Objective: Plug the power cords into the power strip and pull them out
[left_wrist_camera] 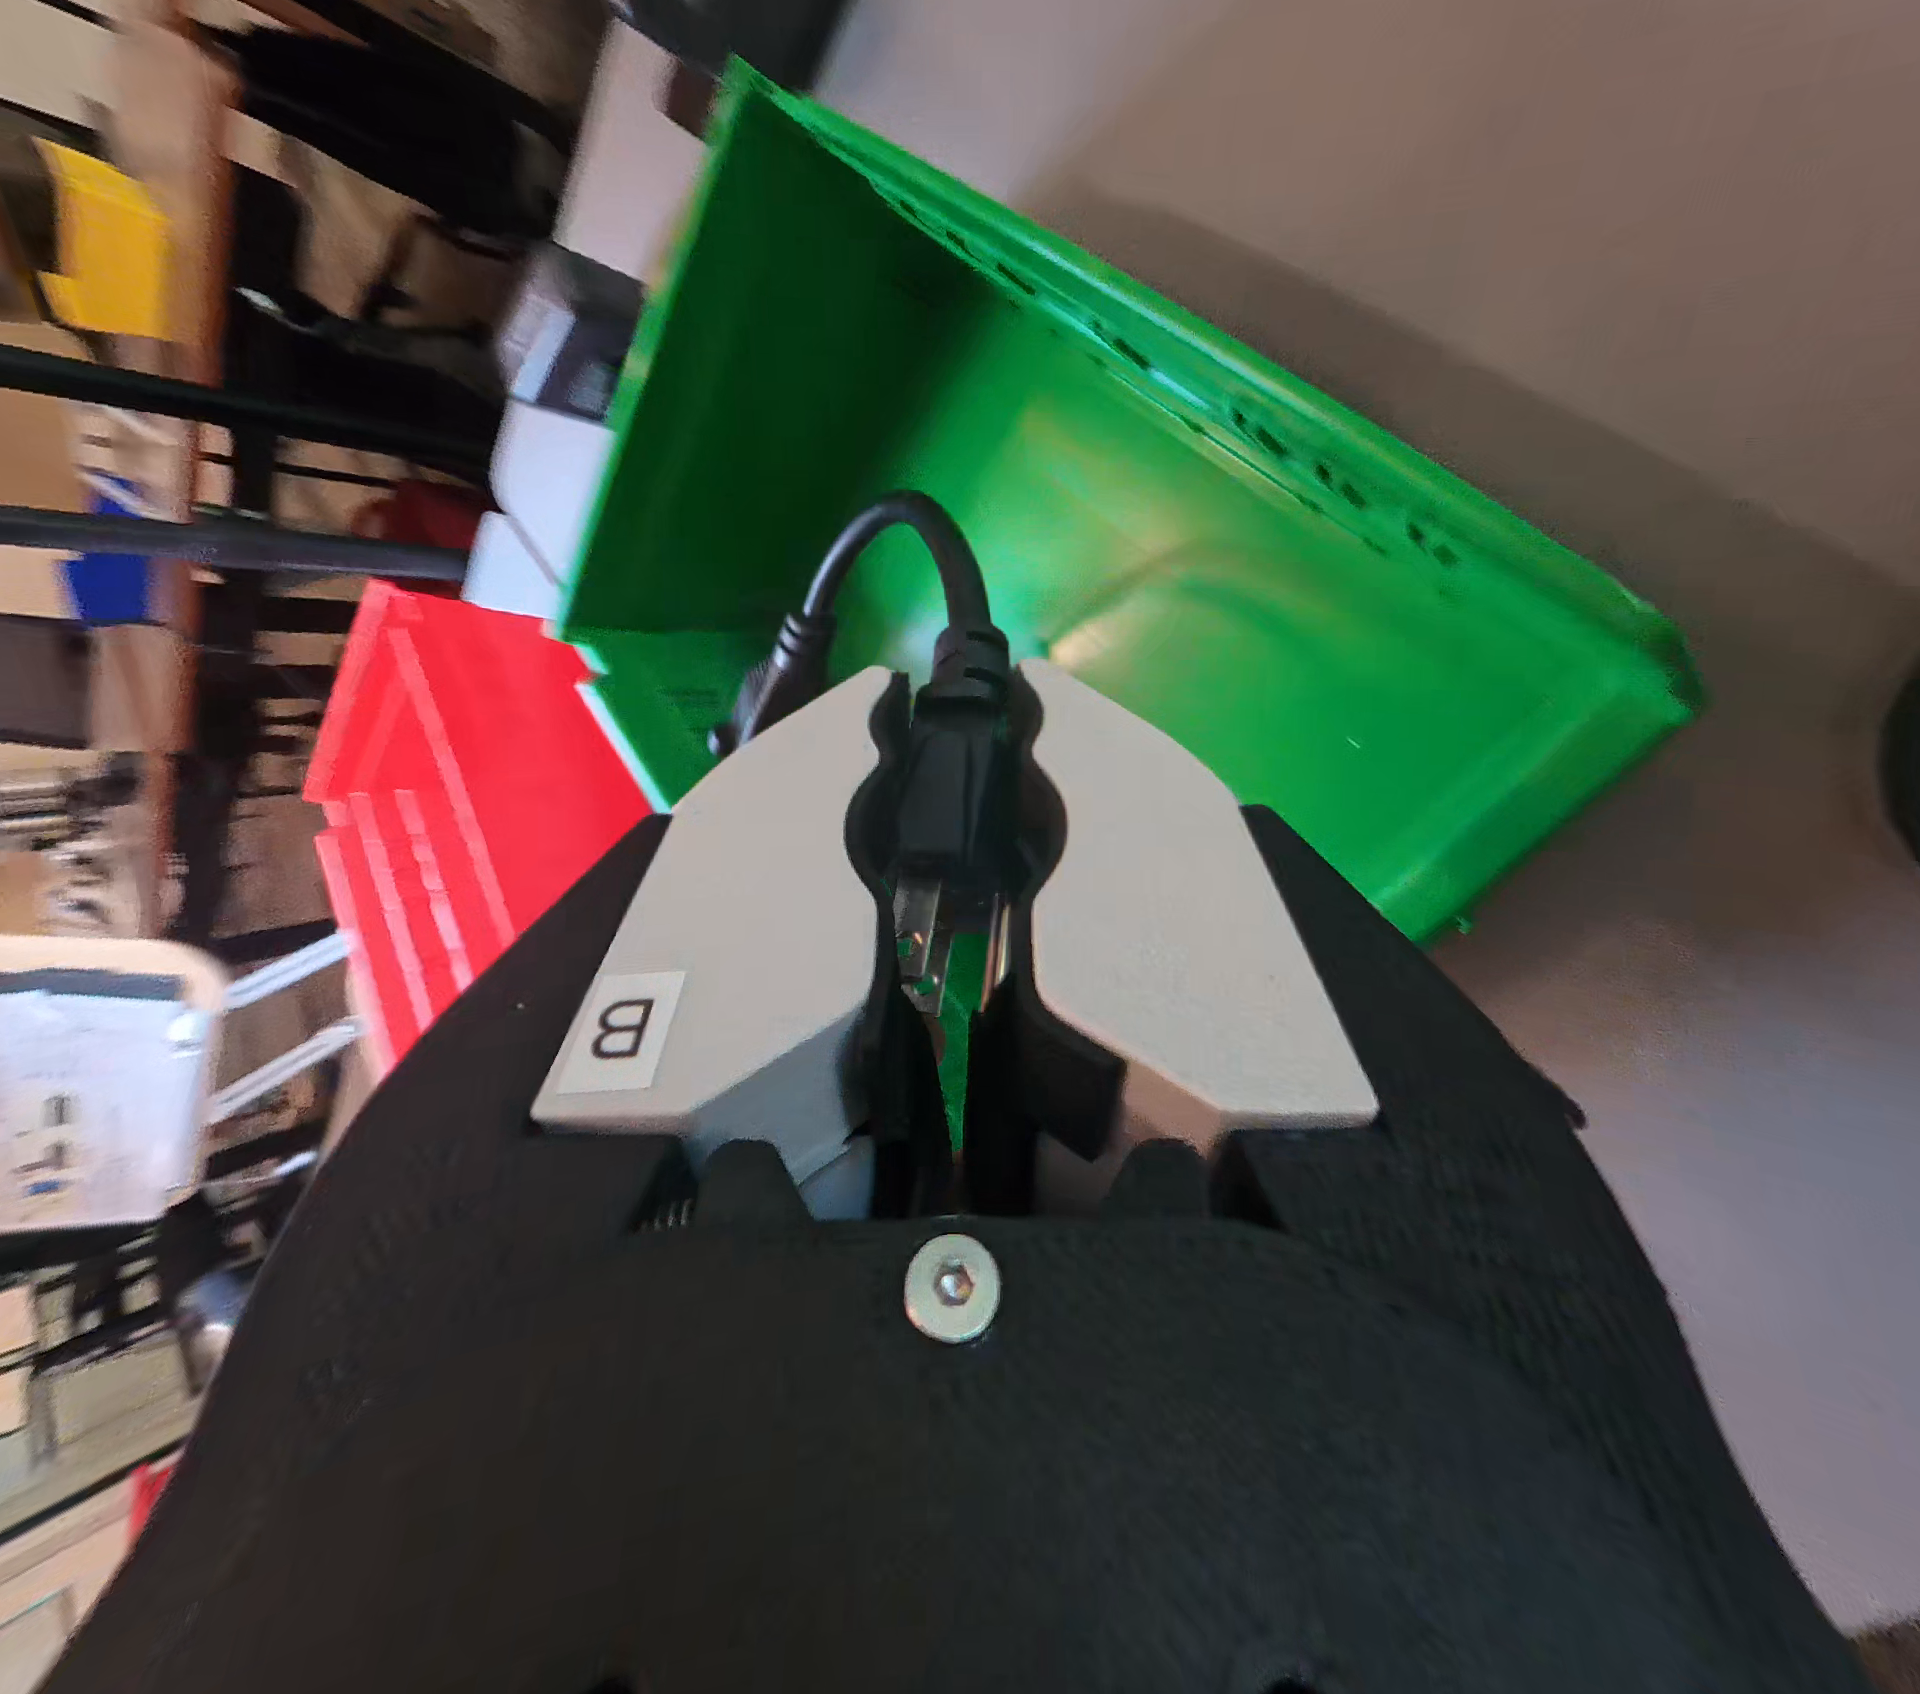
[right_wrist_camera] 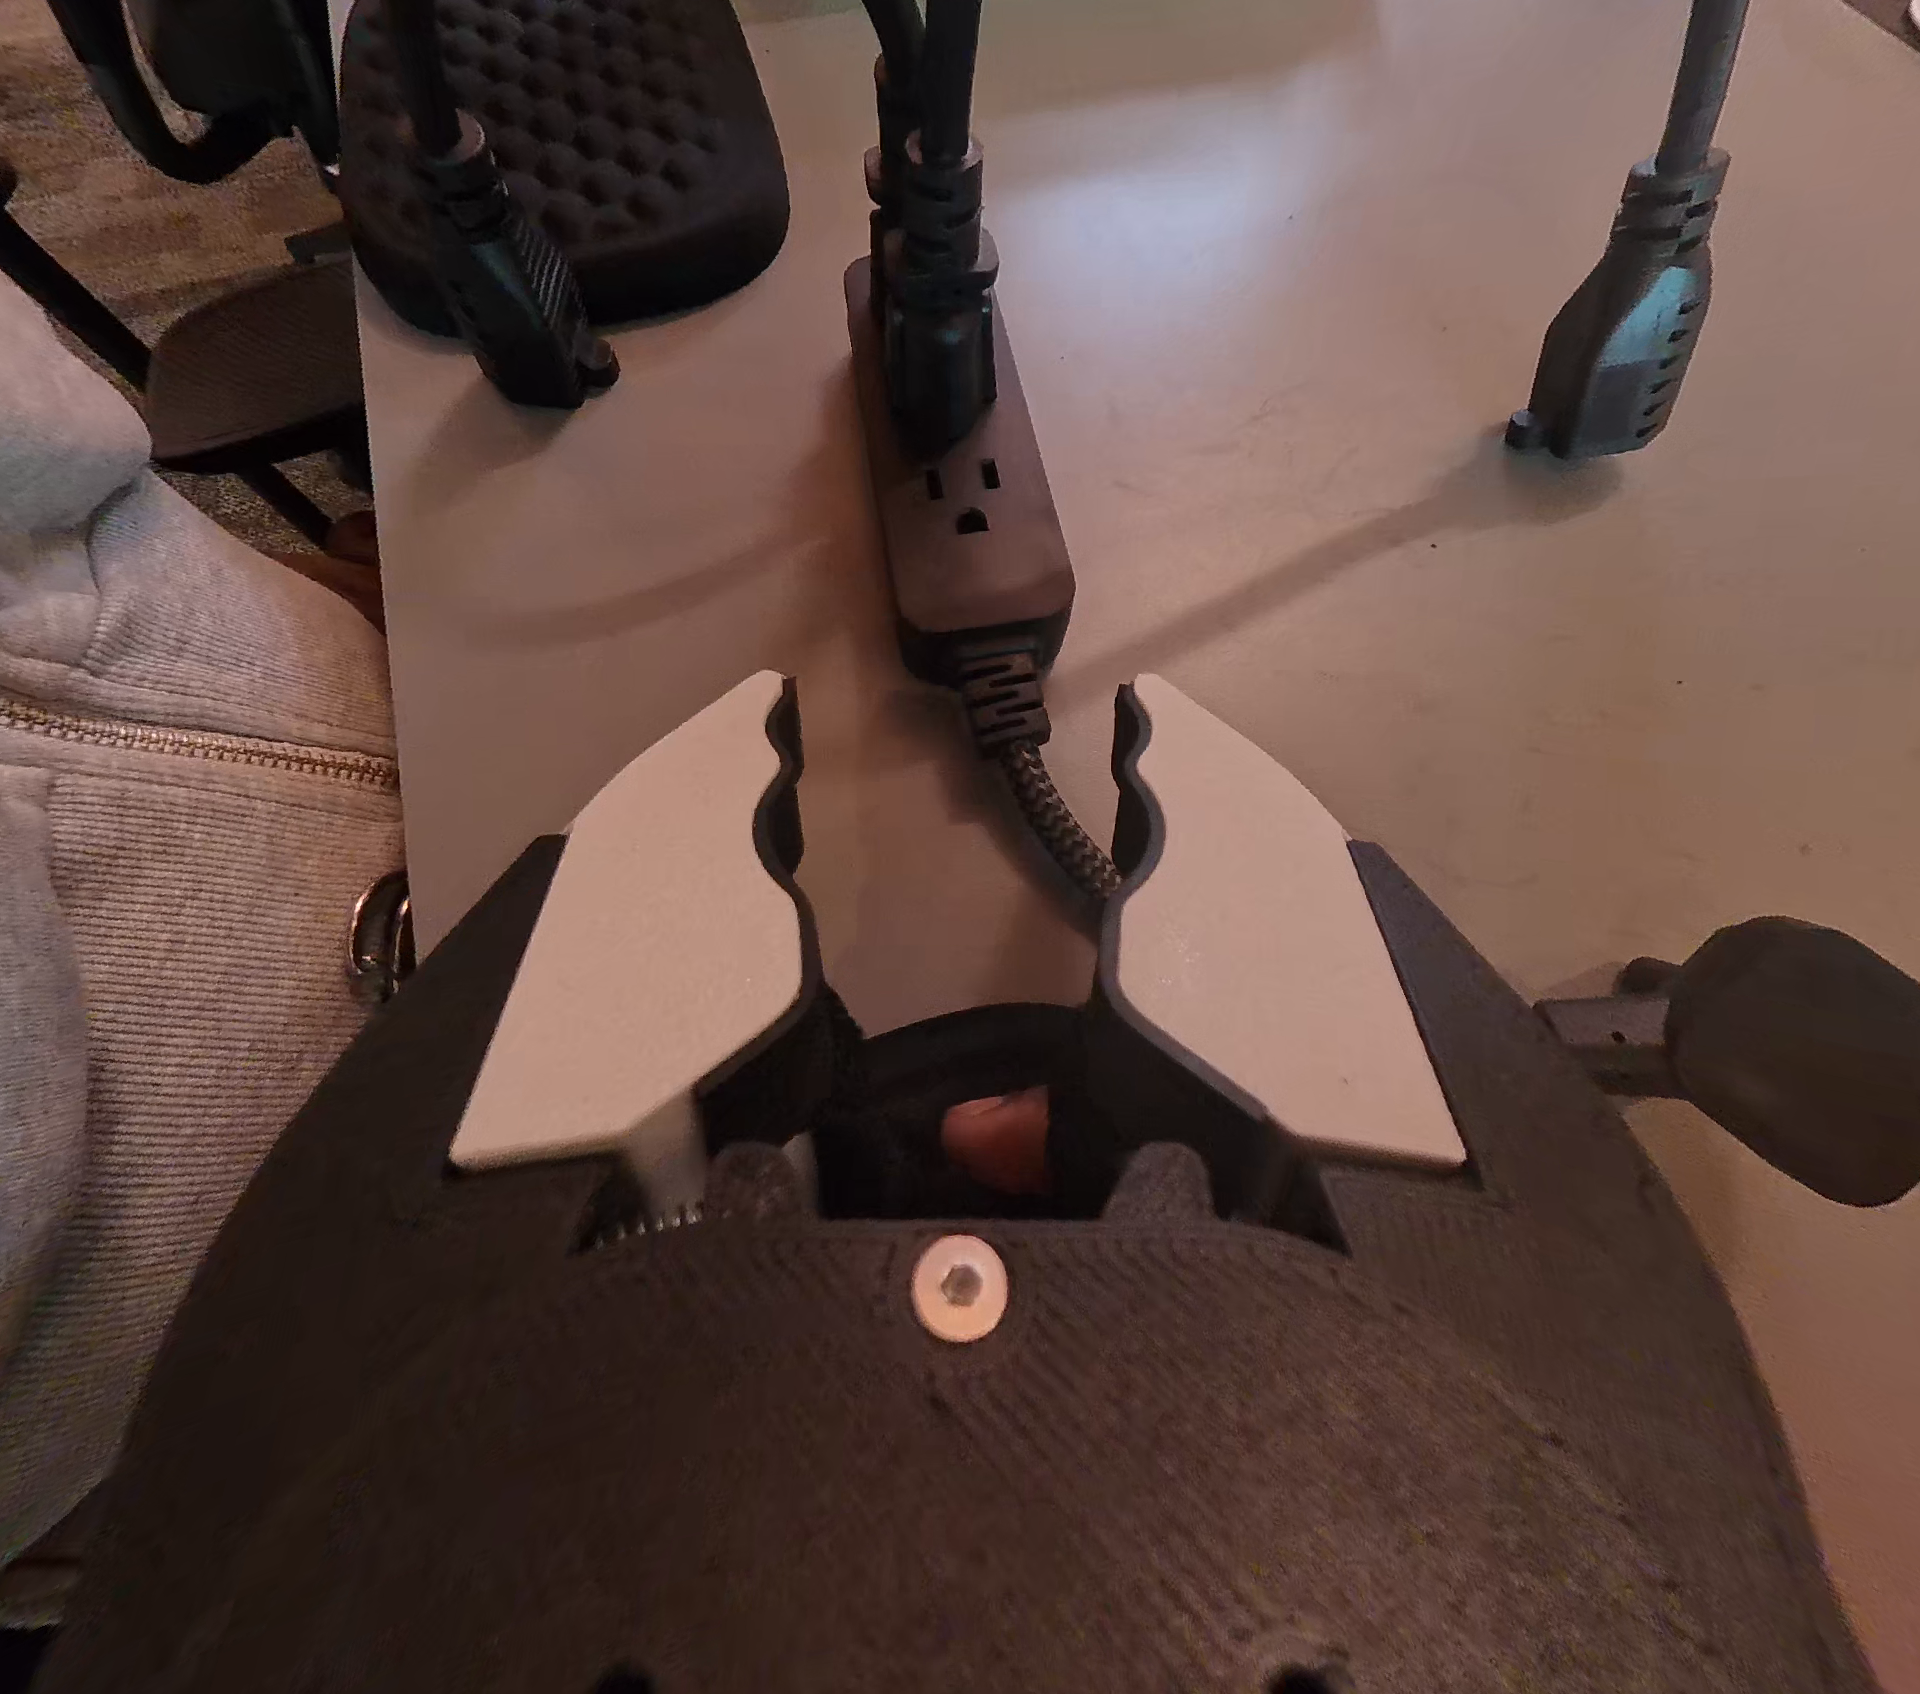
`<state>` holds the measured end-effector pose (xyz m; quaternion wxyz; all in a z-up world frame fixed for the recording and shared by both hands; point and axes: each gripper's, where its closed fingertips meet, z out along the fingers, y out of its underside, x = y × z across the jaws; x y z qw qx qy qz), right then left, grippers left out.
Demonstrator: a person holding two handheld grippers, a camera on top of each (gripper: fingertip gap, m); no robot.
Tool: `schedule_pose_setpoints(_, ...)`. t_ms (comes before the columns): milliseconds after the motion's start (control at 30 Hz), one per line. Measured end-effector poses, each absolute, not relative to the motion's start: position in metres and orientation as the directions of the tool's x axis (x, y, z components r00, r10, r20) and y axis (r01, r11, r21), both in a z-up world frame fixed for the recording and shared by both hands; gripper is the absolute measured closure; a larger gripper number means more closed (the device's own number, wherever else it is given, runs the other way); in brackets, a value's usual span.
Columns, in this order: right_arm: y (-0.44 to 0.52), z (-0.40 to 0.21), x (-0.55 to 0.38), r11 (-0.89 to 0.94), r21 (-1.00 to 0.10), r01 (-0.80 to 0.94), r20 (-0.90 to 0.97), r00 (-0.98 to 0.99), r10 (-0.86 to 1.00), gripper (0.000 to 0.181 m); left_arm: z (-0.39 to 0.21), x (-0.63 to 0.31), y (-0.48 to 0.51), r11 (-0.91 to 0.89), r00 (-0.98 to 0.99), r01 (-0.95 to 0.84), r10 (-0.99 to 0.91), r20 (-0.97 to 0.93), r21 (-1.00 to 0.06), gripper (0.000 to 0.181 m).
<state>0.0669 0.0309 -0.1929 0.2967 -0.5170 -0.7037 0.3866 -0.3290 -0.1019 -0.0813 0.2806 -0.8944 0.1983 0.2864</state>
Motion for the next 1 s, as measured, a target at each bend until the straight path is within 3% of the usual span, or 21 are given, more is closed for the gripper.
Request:
schedule_pose_setpoints(367,0.031,-0.191,0.067,0.169,-0.856,0.488,0.024,-0.288,0.957,0.124,0.039,-0.298,-0.052,-0.538,0.585,-0.693,-0.03,-0.81,-0.48,0.168)
schedule_pose_setpoints(400,0.031,-0.191,0.067,0.168,-0.857,0.487,0.024,-0.288,0.957,0.124,0.052,-0.292,-0.046,-0.497,0.563,-0.719,-0.007,-0.827,-0.485,0.181)
schedule_pose_setpoints(500,0.031,-0.189,0.067,0.157,-0.866,0.476,0.015,-0.288,0.958,0.124,0.083,-0.27,-0.033,-0.412,0.525,-0.769,0.028,-0.851,-0.488,0.181)
schedule_pose_setpoints(667,0.032,-0.182,0.069,0.137,-0.888,0.439,0.006,-0.286,0.958,0.124,0.072,-0.241,-0.013,-0.41,0.596,-0.757,-0.115,-0.795,-0.509,0.181)
schedule_pose_setpoints(733,0.032,-0.176,0.07,0.126,-0.904,0.409,0.005,-0.285,0.959,0.125,0.047,-0.237,-0.018,-0.425,0.699,-0.687,-0.165,-0.696,-0.589,0.181)
schedule_pose_setpoints(767,0.032,-0.174,0.071,0.12,-0.912,0.393,0.003,-0.286,0.958,0.126,0.038,-0.239,-0.024,-0.416,0.716,-0.671,-0.152,-0.681,-0.613,0.176)
schedule_pose_setpoints(833,0.033,-0.17,0.073,0.102,-0.925,0.366,-0.008,-0.288,0.958,0.127,0.011,-0.254,-0.042,-0.469,0.767,-0.599,-0.105,-0.633,-0.649,0.128)
schedule_pose_setpoints(1000,0.036,-0.17,0.072,0.024,-0.92,0.392,-0.101,-0.293,0.951,0.127,-0.076,-0.296,-0.078,-0.679,0.871,-0.425,-0.127,-0.476,-0.598,0.115)
